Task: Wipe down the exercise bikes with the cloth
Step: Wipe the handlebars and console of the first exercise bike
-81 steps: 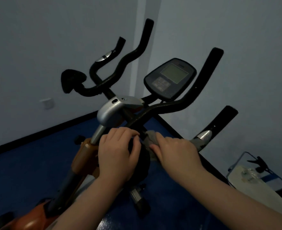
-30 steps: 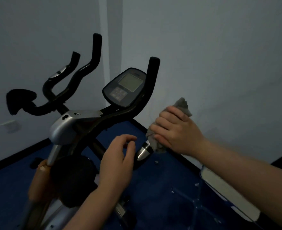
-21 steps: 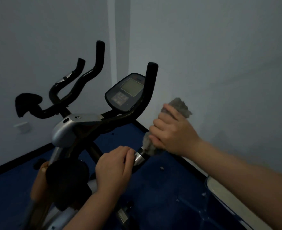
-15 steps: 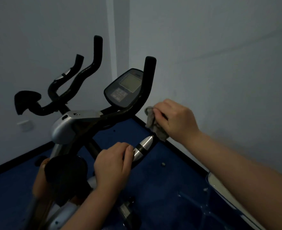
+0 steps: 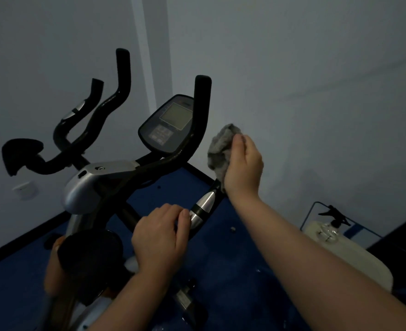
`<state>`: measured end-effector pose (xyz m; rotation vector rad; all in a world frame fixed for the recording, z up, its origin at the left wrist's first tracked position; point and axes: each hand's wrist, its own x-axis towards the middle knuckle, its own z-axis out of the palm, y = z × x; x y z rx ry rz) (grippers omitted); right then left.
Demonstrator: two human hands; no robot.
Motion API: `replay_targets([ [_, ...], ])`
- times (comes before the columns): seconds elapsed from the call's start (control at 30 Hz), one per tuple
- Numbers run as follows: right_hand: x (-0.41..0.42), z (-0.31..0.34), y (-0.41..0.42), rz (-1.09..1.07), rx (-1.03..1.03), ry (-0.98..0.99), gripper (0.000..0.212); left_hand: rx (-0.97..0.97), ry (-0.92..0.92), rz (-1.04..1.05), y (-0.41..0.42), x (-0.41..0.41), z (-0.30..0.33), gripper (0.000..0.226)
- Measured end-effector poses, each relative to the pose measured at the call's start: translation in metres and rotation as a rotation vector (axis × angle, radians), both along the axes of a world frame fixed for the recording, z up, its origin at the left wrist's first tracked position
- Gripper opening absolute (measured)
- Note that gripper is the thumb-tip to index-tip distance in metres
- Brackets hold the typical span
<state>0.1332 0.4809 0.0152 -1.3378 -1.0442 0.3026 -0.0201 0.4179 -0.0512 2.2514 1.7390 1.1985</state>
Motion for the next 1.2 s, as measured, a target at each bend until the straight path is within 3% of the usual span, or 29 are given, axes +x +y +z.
replay_targets([
  [0.03,-0.008,-0.003,-0.004,-0.023,0.057,0.018,0.031,0.002,0.006,-0.005,0.0,-0.001,0.0,0.036],
  [0.07,-0.01,-0.007,-0.009,-0.044,0.115,-0.098,0.031,0.001,0.012,-0.008,0.0,-0.001,0.001,0.036],
  [0.17,0.013,-0.026,-0.02,-0.021,0.362,-0.822,0.032,-0.002,0.02,-0.013,0.0,-0.003,0.001,0.035],
  [0.23,0.031,-0.031,-0.022,0.041,0.417,-1.085,0.028,-0.004,0.005,-0.025,-0.001,-0.003,0.001,0.035],
  [0.37,0.02,-0.038,-0.036,0.106,0.344,-1.153,0.018,-0.038,-0.088,-0.011,-0.003,-0.002,0.002,0.035],
  [0.53,0.023,-0.014,-0.044,0.522,0.191,-1.245,0.032,-0.108,-0.442,-0.112,-0.011,-0.007,0.014,0.016],
  [0.6,0.033,-0.007,-0.044,0.495,0.153,-1.248,0.039,-0.086,-0.377,-0.129,-0.016,-0.018,0.026,0.012],
  [0.73,-0.004,-0.037,-0.076,0.305,0.101,-1.056,0.033,0.047,-0.151,-0.078,-0.024,-0.058,0.048,0.02],
  [0.9,-0.035,-0.026,-0.077,0.607,-0.047,-1.175,0.031,0.016,-0.044,0.004,-0.011,-0.099,0.046,0.02],
  [1.03,-0.021,-0.009,-0.071,0.601,-0.144,-1.272,0.031,0.013,0.063,0.021,-0.001,-0.115,0.023,0.022],
  [1.13,-0.062,-0.026,-0.079,0.454,-0.174,-1.366,0.021,0.054,0.004,0.121,-0.003,-0.117,0.005,0.023],
  [1.2,-0.098,-0.031,-0.074,0.389,-0.323,-1.392,0.021,0.075,-0.093,0.149,-0.001,-0.118,0.0,0.02],
])
